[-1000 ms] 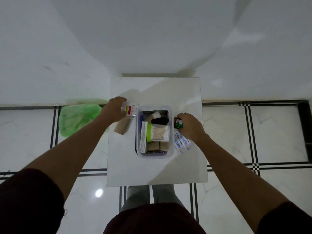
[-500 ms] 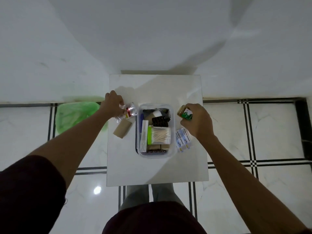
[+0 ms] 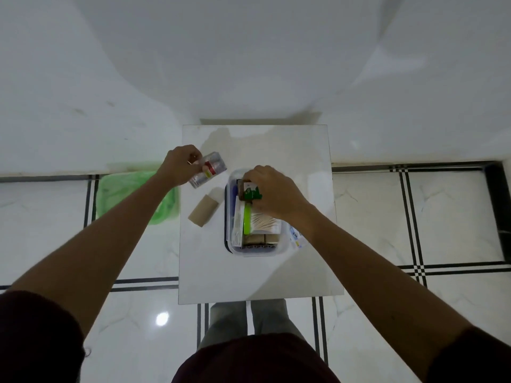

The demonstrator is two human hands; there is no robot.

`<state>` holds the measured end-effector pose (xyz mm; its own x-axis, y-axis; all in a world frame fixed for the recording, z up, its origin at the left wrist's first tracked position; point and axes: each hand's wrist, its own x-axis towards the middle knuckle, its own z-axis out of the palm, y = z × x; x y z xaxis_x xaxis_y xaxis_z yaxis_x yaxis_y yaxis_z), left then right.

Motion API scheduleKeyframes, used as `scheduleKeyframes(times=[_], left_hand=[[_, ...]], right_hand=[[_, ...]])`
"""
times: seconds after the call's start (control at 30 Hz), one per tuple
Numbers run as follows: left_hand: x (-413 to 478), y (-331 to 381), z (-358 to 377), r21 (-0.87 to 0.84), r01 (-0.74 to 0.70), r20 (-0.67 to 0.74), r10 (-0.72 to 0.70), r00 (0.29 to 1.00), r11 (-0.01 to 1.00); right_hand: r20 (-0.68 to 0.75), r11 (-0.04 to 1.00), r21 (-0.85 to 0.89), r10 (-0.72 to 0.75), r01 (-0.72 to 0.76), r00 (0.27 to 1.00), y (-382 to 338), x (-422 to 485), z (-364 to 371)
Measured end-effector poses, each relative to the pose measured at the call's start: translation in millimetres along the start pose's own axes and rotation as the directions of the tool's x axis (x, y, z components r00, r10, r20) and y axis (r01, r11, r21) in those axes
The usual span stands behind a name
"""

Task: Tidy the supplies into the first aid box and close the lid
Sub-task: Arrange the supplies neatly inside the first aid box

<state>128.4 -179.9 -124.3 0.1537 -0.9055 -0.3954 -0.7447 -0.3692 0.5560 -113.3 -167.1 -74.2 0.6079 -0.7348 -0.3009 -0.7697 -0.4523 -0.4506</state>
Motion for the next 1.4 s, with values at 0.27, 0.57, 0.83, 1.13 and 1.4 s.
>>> scheduleKeyframes(times=[0.27, 0.57, 0.83, 1.13, 1.4], left_hand=[[-58, 48, -2, -0.283, -0.09, -0.246, 0.018, 0.969, 0.955], [-80, 72, 45, -0.266, -0.096, -0.272, 0.021, 0.962, 0.959], [-83, 77, 59, 0.134, -0.133, -0.221, 0.161, 0.962, 0.982], [-85, 84, 75, 0.144, -0.161, -0.317, 0.199, 0.927, 0.977], [-99, 82, 87, -0.234, -0.038, -0.535, -0.097, 0.839, 0.971]], right_hand=[[0.056, 0.998, -0.044, 0.036, -0.033, 0.998, 1, -10, 10], [-0.008, 0.993, 0.068, 0.096, -0.095, 0.995, 2, -16, 27], [-0.158, 0.992, -0.068, 0.095, -0.107, 0.983, 1, -27, 38], [-0.073, 0.971, -0.213, 0.09, -0.104, 0.993, -3, -28, 31], [-0.177, 0.972, -0.169, 0.134, -0.164, 0.975, 5, -41, 37]])
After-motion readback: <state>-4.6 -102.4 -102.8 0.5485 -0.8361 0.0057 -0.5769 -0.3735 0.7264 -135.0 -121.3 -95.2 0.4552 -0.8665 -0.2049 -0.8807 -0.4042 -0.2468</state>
